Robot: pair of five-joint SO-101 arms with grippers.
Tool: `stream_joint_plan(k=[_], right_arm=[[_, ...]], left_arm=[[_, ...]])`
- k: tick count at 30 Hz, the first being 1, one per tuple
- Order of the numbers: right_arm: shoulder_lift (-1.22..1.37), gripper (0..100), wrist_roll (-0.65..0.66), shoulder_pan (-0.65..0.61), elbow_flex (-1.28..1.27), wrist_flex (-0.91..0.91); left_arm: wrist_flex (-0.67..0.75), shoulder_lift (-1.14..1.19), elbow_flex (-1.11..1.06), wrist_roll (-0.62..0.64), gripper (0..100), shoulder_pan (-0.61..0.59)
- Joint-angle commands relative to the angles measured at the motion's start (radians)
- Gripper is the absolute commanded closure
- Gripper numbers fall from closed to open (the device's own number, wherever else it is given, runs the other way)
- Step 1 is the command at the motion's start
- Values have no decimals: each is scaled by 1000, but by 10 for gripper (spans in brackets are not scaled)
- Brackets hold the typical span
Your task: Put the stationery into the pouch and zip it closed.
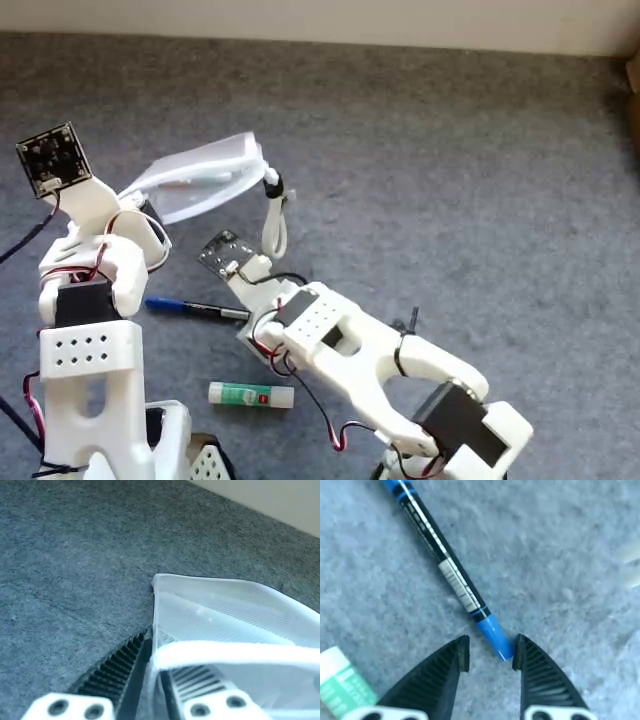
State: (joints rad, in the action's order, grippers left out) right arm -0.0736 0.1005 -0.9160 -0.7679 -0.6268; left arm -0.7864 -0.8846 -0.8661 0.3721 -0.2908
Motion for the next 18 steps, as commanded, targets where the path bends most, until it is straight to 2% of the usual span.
stream_joint_plan(k=[1,8,10,13,18], right_arm=[[19,851,95,15,50,27],[48,854,135,16,45,36],[48,887,138,16,44,36],[48,990,140,16,44,36],[42,995,140,35,44,30]], left_arm=[[18,-12,30,8,993,-15],[18,-12,30,8,993,-15],[18,-12,30,8,993,-15],[18,-12,30,8,993,-15],[18,-12,30,8,993,-15]])
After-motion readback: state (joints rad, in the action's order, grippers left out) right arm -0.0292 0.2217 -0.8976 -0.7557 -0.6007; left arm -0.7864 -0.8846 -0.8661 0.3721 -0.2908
